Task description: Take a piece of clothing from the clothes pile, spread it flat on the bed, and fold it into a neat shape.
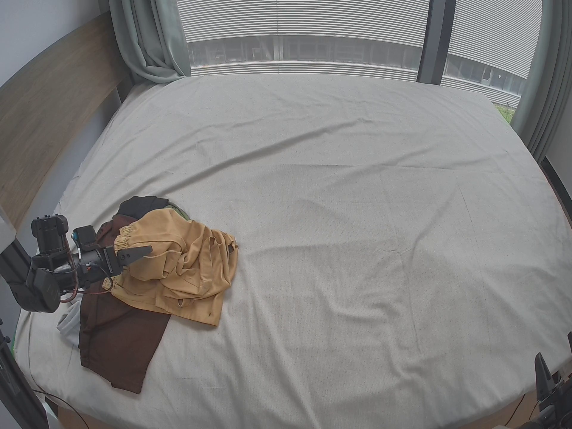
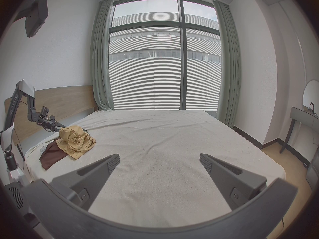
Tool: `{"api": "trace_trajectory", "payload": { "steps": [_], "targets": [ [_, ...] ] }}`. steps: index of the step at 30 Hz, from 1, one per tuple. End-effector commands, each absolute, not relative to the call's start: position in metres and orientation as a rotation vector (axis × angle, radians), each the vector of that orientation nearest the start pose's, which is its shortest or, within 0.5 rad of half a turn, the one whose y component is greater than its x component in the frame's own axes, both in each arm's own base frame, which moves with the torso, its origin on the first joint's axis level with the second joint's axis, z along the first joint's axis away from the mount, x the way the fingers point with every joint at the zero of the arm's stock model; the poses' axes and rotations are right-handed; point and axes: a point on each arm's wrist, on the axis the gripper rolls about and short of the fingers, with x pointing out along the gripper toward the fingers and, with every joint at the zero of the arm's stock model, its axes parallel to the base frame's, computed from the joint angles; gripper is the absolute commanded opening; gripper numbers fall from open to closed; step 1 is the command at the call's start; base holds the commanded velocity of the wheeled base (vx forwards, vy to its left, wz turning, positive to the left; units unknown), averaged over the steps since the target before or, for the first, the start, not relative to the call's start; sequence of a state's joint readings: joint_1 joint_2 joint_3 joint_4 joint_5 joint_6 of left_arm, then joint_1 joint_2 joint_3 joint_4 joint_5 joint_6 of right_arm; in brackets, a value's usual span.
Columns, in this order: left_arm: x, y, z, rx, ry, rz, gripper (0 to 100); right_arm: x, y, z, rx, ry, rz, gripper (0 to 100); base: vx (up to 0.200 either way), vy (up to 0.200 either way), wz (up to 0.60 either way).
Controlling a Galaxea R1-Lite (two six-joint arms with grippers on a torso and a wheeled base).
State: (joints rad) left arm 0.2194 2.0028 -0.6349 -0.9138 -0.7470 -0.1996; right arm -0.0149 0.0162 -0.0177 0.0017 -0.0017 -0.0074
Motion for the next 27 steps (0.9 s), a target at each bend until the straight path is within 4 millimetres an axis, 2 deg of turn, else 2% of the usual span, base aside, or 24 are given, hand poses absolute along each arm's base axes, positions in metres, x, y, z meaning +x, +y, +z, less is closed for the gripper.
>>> {"api": "trace_trajectory", "payload": {
  "steps": [1, 9, 27],
  "targets": [
    [0.307, 0.052, 0.082, -0.404, 0.446, -0.51, 100, -0.023, 0.0, 0.077, -0.008, -0.001, -0.017, 100, 0.0, 0.0, 0.0],
    [0.31, 0.049, 0.086, -0.384, 0.41, -0.541, 100, -0.023, 0.0, 0.077, -0.008, -0.001, -0.017, 100, 0.0, 0.0, 0.0],
    [0.332, 0.037, 0.059, -0.36, 0.379, -0.578, 100, -0.023, 0.0, 0.077, -0.008, -0.001, -0.015, 100, 0.0, 0.0, 0.0]
  ]
}}
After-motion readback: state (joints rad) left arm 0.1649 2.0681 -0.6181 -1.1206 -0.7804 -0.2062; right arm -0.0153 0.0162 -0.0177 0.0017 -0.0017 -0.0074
